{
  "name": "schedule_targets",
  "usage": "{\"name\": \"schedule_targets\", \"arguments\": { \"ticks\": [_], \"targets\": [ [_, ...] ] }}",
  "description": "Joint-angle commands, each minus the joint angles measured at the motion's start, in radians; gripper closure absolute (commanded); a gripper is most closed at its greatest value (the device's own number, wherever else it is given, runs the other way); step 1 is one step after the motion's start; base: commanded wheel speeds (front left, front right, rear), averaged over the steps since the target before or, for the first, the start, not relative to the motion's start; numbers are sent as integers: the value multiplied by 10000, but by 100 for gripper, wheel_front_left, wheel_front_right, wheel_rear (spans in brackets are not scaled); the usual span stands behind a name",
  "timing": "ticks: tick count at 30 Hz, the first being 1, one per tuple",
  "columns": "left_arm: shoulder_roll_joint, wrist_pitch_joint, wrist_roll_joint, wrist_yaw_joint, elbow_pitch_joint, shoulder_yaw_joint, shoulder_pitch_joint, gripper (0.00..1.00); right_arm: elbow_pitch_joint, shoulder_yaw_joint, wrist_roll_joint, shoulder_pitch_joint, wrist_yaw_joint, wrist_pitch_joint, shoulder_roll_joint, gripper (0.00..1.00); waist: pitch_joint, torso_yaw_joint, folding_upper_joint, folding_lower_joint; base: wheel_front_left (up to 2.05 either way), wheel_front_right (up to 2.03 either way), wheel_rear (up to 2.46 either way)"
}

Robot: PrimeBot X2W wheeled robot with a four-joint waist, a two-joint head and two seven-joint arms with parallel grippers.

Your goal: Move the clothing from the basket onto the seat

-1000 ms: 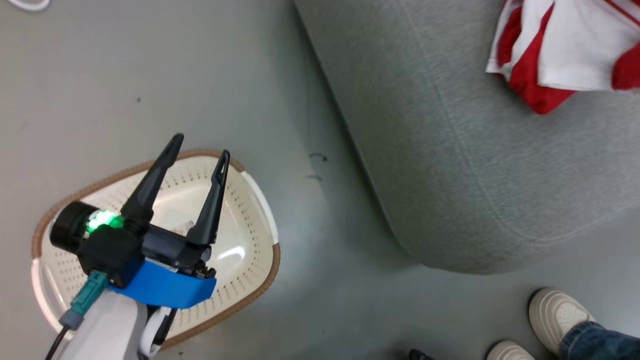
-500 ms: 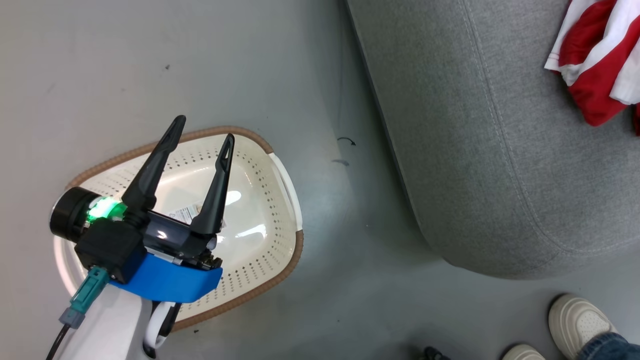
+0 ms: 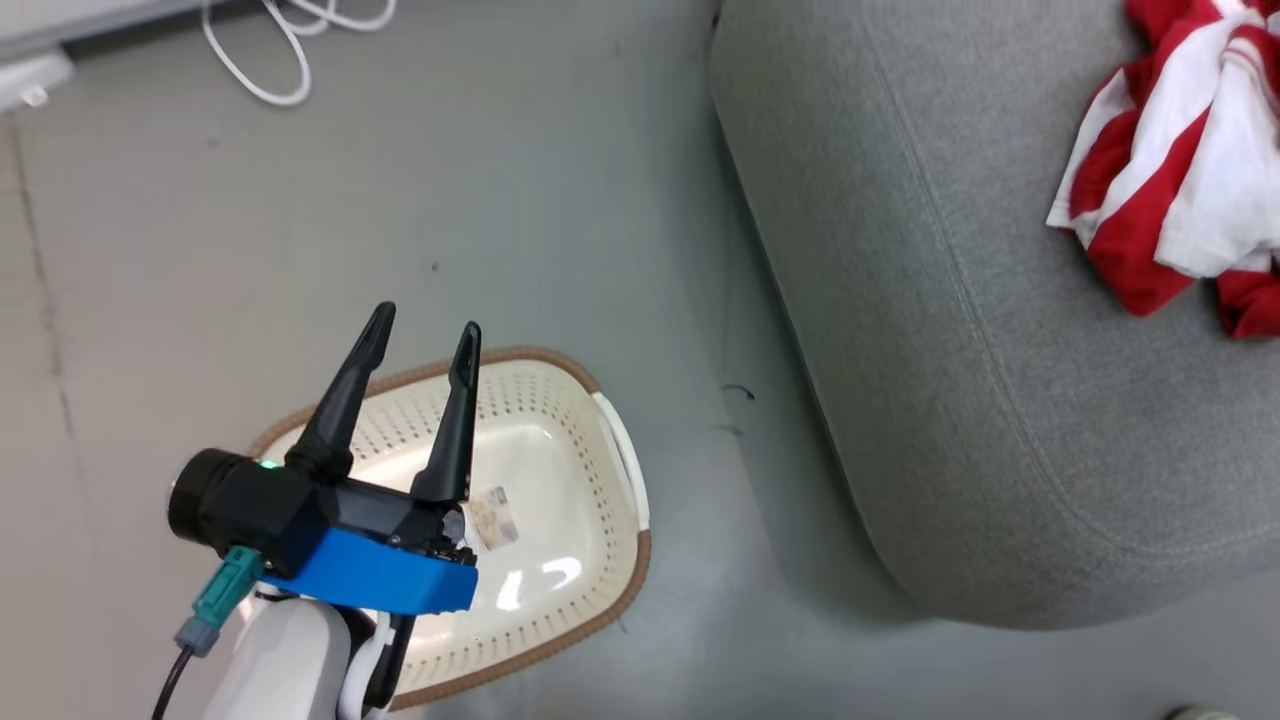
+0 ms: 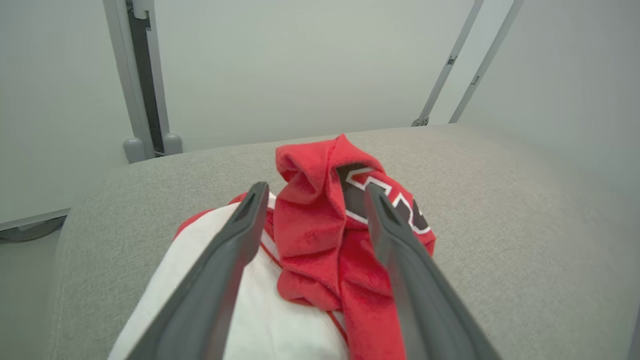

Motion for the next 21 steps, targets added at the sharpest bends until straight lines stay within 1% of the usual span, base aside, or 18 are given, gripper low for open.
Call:
{"name": "schedule_targets", "arguments": {
  "ticks": [1, 9, 12, 13, 14, 17, 21],
  "targets": [
    [-131, -26, -61, -83, 173, 134, 188, 0, -221, 149, 128, 405, 3, -152, 207, 0, -789, 464, 0, 1, 0, 0, 0],
    [-607, -26, -121, -58, 946, 593, 781, 0, -1770, 1143, 513, 2315, 2, -383, 1080, 0, -2048, 937, 0, 1, 0, 0, 0],
    [-713, -26, -150, -60, 1166, 709, 961, 0, -2472, 1473, 521, 3146, 3, -388, 1434, 0, -2410, 1068, 0, 1, 0, 0, 0],
    [-713, -26, -150, -60, 1166, 709, 961, 0, -2472, 1473, 521, 3146, 3, -388, 1434, 0, -2410, 1068, 0, 1, 0, 0, 0],
    [-757, -26, -185, -61, 1299, 813, 1055, 0, -2913, 1707, 503, 3690, 2, -369, 1644, 0, -2633, 1134, 0, 1, 0, 0, 0],
    [-826, -26, -174, -62, 1519, 965, 1184, 0, -3513, 2014, 508, 4482, 3, -219, 1950, 0, -2925, 1223, 0, 1, 0, 0, 0],
    [-894, -26, -183, -62, 1675, 1188, 1300, 0, -4164, 2336, 537, 5209, 2, -56, 2166, 0, -3182, 1310, 0, 1, 0, 0, 0]
  ]
}}
